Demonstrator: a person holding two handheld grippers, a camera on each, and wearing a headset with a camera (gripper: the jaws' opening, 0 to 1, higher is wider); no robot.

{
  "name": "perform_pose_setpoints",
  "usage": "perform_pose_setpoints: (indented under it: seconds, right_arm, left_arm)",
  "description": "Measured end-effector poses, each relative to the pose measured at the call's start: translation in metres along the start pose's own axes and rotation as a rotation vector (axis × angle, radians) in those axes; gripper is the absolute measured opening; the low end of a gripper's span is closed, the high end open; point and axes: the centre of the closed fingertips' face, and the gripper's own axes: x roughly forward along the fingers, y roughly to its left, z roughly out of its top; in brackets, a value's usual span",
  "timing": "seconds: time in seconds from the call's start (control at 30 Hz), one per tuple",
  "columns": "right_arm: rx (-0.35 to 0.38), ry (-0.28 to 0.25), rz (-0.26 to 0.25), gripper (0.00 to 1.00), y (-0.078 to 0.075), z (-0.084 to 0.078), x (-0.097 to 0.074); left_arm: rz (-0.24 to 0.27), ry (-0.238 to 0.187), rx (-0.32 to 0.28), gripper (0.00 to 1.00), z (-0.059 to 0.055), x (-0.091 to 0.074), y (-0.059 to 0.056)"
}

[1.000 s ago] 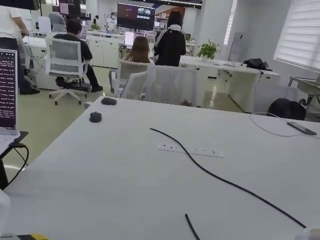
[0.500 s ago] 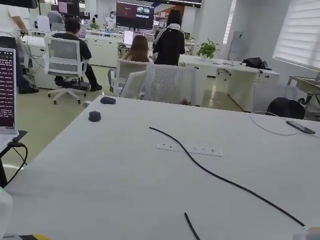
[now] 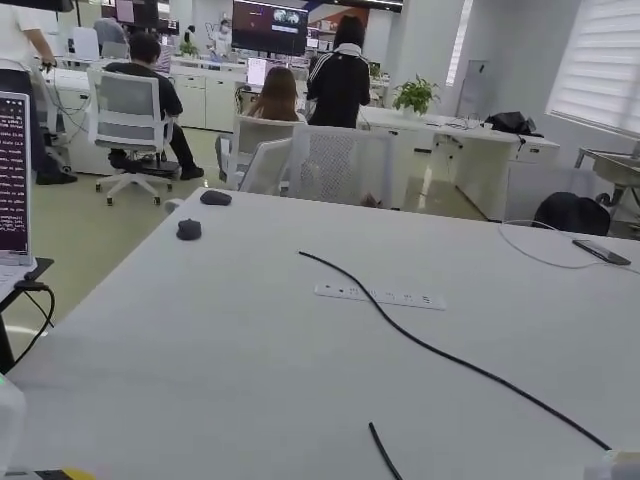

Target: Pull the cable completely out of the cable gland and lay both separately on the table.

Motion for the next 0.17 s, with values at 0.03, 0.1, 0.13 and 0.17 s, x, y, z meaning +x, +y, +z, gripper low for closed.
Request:
perform_pose_setpoints:
  seconds: [0.03, 0.1, 0.13, 0.17]
  right_arm:
    - [0.000, 0.000, 0.000, 0.34, 0.0000, 0.0000, 0.0000]
    - [0.000, 0.000, 0.001, 0.34, 0.0001, -0.0001, -0.0001]
    - [0.000, 0.000, 0.000, 0.34, 0.0001, -0.0001, -0.0001]
    - [0.000, 0.001, 0.000, 0.34, 0.0001, -0.0002, -0.0002]
  left_arm:
    - [0.000, 0.001, 0.000, 0.40, -0.0001, 0.0001, 0.0002]
    - [0.001, 0.002, 0.000, 0.40, -0.0005, 0.0004, 0.0008]
    - [0.002, 0.002, -0.002, 0.40, -0.0008, 0.0006, 0.0013]
    - [0.001, 0.001, -0.003, 0.40, -0.0011, 0.0008, 0.0013]
